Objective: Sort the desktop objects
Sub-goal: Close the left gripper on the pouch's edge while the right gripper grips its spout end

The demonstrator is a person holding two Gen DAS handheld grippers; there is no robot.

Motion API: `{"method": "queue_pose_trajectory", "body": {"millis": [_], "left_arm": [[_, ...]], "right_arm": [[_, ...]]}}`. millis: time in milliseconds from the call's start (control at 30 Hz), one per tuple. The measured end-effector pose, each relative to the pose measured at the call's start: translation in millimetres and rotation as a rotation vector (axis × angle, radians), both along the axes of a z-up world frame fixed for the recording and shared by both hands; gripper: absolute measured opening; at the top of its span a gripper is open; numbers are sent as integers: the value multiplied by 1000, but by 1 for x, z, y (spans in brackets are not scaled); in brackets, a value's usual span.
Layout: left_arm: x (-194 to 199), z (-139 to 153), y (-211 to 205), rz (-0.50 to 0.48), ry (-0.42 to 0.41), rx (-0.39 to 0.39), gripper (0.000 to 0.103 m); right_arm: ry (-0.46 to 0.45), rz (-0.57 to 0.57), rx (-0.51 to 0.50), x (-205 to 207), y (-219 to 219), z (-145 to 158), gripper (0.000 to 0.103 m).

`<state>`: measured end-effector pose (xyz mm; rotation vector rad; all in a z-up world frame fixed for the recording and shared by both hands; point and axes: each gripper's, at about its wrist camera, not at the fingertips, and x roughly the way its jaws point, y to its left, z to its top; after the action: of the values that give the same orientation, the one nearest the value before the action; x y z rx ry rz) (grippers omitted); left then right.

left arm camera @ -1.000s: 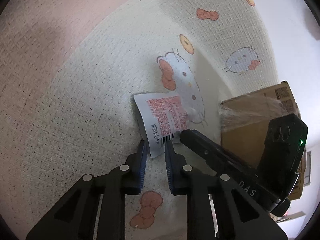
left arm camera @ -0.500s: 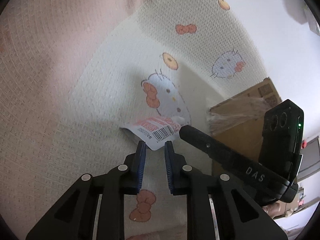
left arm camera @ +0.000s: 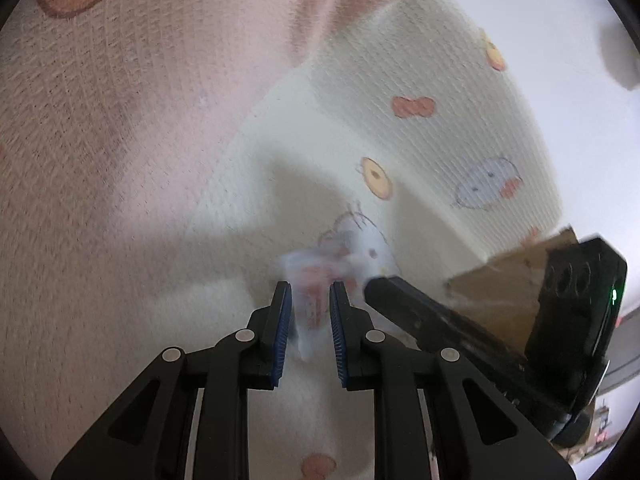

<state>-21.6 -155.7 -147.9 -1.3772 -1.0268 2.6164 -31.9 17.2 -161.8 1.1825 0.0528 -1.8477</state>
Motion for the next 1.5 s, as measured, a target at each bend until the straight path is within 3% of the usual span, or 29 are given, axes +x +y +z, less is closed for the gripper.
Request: {"method": "queue_pose_trajectory", "body": {"millis": [133, 233, 333, 567, 733, 867, 1100, 1300, 1500], "left_arm": [[-3, -4, -10, 25, -11, 19, 21], [-1, -11, -15, 47, -39, 50, 33], [8, -18, -13, 58, -52, 79, 38], [15, -28, -1, 39, -86, 98, 40], [8, -29, -5, 90, -78, 76, 40], [3, -34, -17, 120, -77, 106, 40], [-17, -25, -12, 20, -67, -12, 40], [-23, -23, -7, -18, -63, -41, 40], [-13, -28, -6, -27, -82, -9, 40]], "right_arm": [[9, -37, -8, -5, 7, -2, 26], [-5, -56, -6, -11, 10, -6, 26], [-46, -68, -15, -18, 10, -14, 26], [-90, -77, -34, -23, 3, -33, 26], [-152, -60, -31, -20, -4, -45, 26], [-176, -58, -38, -13, -2, -46, 26], [-129, -41, 15, -6, -4, -39, 26], [-99, -132, 40, -21, 4, -36, 26], [-68, -121, 40, -22, 3, -39, 26]]}}
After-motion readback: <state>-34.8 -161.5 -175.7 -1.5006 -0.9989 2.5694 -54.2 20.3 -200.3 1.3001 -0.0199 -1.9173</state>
